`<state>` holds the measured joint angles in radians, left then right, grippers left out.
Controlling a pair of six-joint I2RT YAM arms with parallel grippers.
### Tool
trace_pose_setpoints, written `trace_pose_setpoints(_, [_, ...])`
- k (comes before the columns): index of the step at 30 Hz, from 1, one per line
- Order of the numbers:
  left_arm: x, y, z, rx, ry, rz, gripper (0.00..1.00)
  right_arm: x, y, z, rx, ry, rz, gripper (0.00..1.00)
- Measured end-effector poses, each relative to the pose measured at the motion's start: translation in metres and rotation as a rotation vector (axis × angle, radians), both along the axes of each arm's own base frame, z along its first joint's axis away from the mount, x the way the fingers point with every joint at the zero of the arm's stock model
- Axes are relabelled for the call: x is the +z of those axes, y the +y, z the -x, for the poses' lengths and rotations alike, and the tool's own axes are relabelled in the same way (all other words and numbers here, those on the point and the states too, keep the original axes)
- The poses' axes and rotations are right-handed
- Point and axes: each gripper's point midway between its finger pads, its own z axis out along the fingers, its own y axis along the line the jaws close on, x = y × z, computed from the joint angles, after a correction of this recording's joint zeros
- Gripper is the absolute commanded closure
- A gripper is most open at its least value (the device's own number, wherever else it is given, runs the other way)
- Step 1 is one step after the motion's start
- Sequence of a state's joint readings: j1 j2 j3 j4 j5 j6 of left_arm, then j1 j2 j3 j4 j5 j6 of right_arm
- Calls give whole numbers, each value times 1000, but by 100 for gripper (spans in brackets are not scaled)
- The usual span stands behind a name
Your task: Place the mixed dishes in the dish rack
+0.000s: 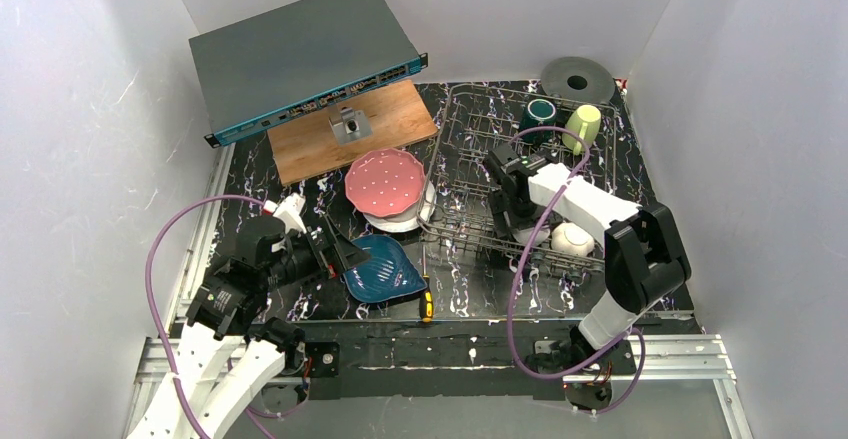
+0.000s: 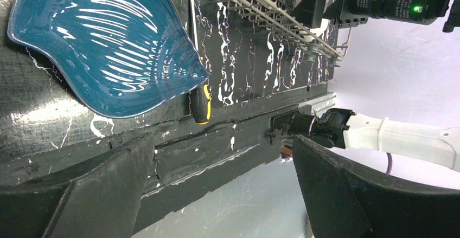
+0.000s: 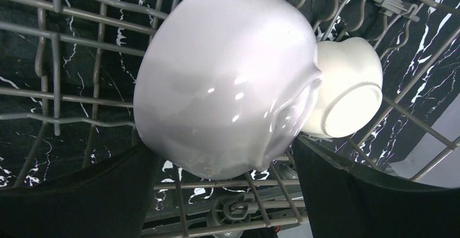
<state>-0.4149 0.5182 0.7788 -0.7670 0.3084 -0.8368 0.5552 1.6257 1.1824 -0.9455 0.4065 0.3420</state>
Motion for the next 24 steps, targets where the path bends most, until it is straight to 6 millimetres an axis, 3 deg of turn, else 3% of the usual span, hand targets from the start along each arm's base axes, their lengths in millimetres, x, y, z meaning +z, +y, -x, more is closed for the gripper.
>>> trace_pose_setpoints(15, [1, 2, 5, 0, -7, 4, 2, 3, 15, -2, 79, -53, 12, 2])
trace_pose_setpoints(24, [-9, 3, 10, 18, 29, 20, 2, 38, 42, 9, 185, -138, -79, 2])
